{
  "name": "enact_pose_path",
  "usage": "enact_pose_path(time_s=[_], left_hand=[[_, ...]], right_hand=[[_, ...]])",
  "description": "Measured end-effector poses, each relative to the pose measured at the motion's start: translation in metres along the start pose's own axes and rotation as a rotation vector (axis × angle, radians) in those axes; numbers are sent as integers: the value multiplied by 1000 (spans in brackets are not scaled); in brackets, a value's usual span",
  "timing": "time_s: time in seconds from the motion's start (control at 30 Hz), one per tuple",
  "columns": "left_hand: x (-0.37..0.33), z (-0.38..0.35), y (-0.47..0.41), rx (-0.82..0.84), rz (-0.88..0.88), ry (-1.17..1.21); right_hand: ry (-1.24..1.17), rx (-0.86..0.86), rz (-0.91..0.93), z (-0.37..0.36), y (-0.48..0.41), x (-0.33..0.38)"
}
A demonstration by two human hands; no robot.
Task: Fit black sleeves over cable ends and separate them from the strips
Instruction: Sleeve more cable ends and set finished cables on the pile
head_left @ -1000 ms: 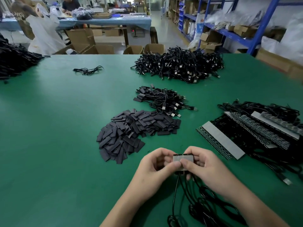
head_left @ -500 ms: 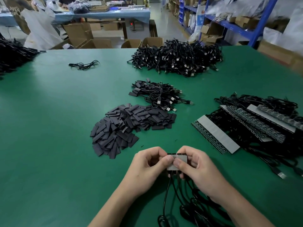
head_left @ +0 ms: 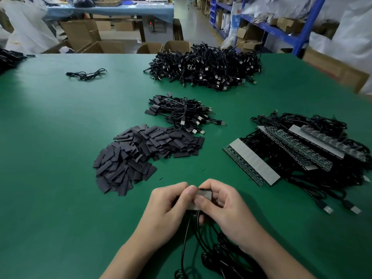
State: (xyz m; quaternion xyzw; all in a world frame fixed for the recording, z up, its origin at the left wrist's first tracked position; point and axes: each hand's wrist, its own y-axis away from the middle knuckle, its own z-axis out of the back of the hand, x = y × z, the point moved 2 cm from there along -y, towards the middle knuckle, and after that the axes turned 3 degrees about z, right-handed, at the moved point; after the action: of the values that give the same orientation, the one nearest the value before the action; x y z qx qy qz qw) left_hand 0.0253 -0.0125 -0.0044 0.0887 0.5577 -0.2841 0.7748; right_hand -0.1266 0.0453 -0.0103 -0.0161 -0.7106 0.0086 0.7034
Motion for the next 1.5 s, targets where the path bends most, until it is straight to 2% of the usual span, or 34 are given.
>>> enact_pose_path(time_s=[0.5, 0.8, 0.97, 1.07, 1.23, 1.3, 1.4, 1.5], left_hand=[[0, -5, 0, 92, 132, 316], [3, -6, 1, 134, 148, 354], [3, -5, 1, 95, 138, 339], [1, -2, -1, 6, 72, 228], [0, 8, -1, -219, -87, -21], [-2, 9, -1, -254, -118, -46], [-2, 7, 0, -267, -151, -82], [-1, 8, 0, -279, -179, -140]], right_hand=[[-196, -21, 9, -11, -1, -4], [-231, -3, -6, -11, -2, -5], [-250, -18, -45, -14, -2, -3], [-89, -51, -42, -5, -1, 0], [660, -264, 48, 15, 2, 6], [822, -242, 158, 12, 1, 13], [833, -69, 287, -1, 1, 14], [557, 37, 160, -12, 5, 10]])
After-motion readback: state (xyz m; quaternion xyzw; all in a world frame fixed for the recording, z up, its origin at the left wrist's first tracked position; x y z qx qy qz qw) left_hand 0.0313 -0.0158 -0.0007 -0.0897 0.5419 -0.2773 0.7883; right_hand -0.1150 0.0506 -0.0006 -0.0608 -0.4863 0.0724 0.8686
